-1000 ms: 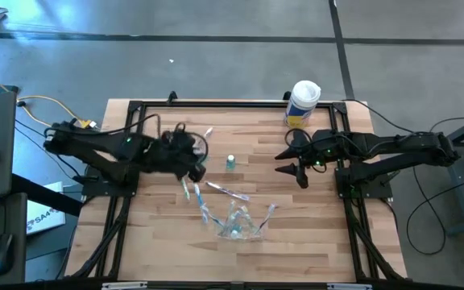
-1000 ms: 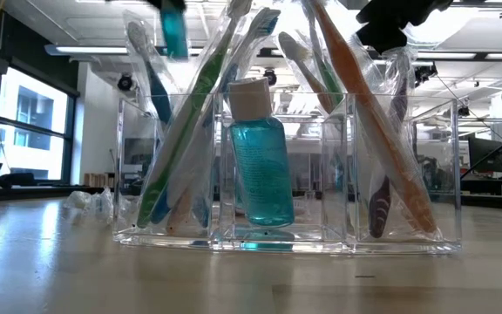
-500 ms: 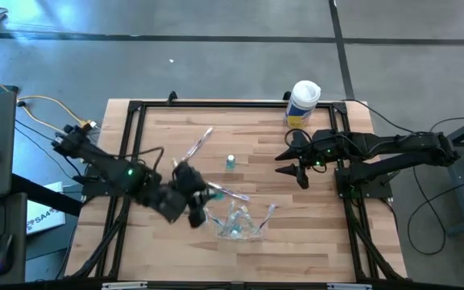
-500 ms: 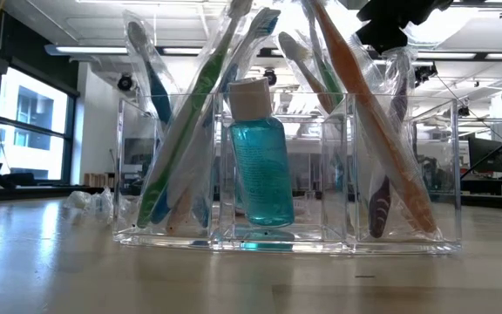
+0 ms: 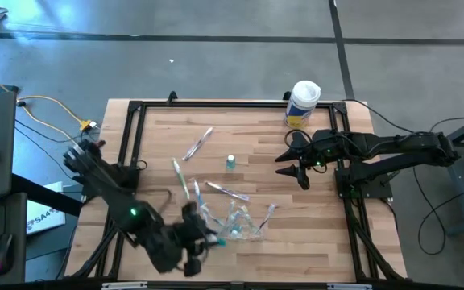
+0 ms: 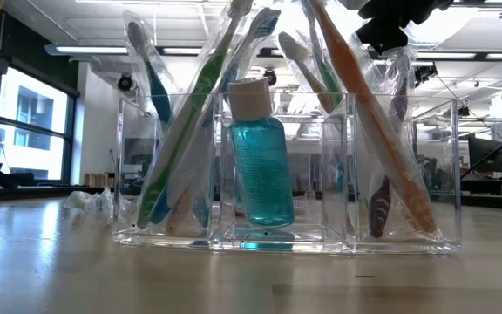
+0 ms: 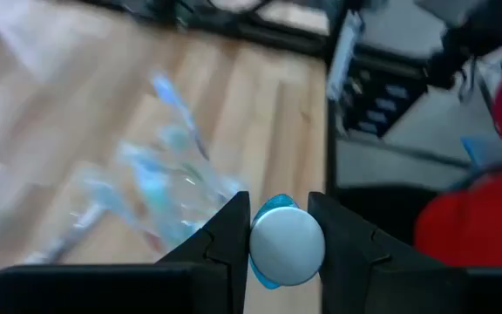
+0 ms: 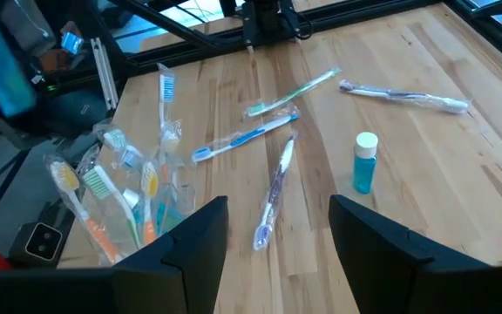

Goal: Pick & Place toothbrushing station
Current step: Put the mouthwash into the transparent organizer

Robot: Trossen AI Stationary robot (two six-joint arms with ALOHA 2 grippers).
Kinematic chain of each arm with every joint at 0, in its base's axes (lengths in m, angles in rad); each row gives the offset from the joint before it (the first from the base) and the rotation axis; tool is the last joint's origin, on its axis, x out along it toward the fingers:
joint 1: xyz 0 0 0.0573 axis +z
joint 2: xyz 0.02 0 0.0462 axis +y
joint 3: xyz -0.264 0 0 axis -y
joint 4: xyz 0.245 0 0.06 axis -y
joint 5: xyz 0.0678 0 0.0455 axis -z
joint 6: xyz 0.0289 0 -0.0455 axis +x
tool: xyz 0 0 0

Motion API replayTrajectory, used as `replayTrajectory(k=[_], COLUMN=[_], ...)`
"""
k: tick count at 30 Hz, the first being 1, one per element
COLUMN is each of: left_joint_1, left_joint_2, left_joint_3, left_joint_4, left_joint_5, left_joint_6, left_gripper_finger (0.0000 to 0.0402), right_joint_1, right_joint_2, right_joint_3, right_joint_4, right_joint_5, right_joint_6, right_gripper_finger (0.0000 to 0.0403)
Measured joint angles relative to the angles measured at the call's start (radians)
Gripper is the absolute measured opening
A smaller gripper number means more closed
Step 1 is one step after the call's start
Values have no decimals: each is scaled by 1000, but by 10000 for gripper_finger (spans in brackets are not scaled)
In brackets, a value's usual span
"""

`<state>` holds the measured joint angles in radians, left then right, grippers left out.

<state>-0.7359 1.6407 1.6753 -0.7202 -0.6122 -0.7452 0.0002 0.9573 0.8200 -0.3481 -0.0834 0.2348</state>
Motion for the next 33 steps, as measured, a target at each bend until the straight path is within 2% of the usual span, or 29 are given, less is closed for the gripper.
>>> replayTrajectory(k=[5,13,17,25,33], left_joint_1=[3,10,47,134,191], left_joint_2=[101,155,178,211,225], left_joint_3=[31,40,40,40,39], left_joint_4=[19,17,13,5,7], left_joint_5=[47,46,55,161,187], left_joint_6=[-28,-74,-97,-73,-27], left_gripper_finger=[96,96,97,98,98], right_joint_1=[0,0,0,0,0], right_joint_2=[0,0,0,0,0], right_joint_3=[0,0,0,0,0], right_joint_4=[0,0,0,0,0], right_joint_5=[0,-11,-29,-31,-32], right_joint_6=[0,1,0,-2,-3], right_gripper_finger=[193,193,193,193,193])
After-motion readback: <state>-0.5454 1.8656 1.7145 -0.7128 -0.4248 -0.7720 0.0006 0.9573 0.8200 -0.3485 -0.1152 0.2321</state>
